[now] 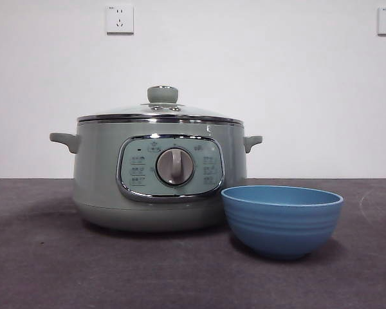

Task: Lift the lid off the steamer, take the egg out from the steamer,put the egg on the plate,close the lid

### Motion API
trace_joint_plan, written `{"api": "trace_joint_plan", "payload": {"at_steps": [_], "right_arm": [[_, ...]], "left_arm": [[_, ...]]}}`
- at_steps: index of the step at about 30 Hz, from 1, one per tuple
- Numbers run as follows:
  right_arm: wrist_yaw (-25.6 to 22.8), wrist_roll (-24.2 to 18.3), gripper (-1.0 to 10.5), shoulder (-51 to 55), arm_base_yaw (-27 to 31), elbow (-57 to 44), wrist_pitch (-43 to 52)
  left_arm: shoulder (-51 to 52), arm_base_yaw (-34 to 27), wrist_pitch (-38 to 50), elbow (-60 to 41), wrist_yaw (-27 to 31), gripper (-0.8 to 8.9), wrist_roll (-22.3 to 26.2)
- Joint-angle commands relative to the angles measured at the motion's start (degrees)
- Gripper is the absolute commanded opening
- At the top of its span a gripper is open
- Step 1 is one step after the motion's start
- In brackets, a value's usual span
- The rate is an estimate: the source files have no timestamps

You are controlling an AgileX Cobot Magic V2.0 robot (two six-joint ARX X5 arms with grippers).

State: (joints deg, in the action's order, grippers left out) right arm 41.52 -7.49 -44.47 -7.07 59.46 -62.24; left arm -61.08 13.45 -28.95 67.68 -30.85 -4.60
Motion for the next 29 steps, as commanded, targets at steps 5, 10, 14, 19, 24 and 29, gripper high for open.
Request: {"api": "trace_joint_plan", "payload": {"at_steps": [5,10,14,19,24,29], "right_arm": [[0.11,0.17,5.8,-0.55,-0.09,0.13,0.44],[0.11,0.2,5.8,-0.55,-0.09,0.13,0.46],[0.11,0.2,5.8,-0.55,-0.09,0.13,0.46],[0.11,0.17,5.7,-0.55,-0.09,0.13,0.46],[0.11,0.15,5.7,-0.55,-0.09,0.13,0.48],[0.11,0.13,5.7,-0.55,-0.09,0.13,0.48]], "left_arm": [[-10.45,7.63,6.97,3.23,10.8,5.41,5.11],[-16.35,11.1,12.7,3.23,16.46,5.41,7.82],[-20.55,12.59,15.67,3.23,19.47,5.4,9.33],[-24.87,12.85,17.79,3.23,20.33,5.39,9.35],[-27.89,12.87,18.43,3.23,20.33,5.39,9.35],[-30.16,12.9,18.4,3.23,20.31,5.39,9.33]]}}
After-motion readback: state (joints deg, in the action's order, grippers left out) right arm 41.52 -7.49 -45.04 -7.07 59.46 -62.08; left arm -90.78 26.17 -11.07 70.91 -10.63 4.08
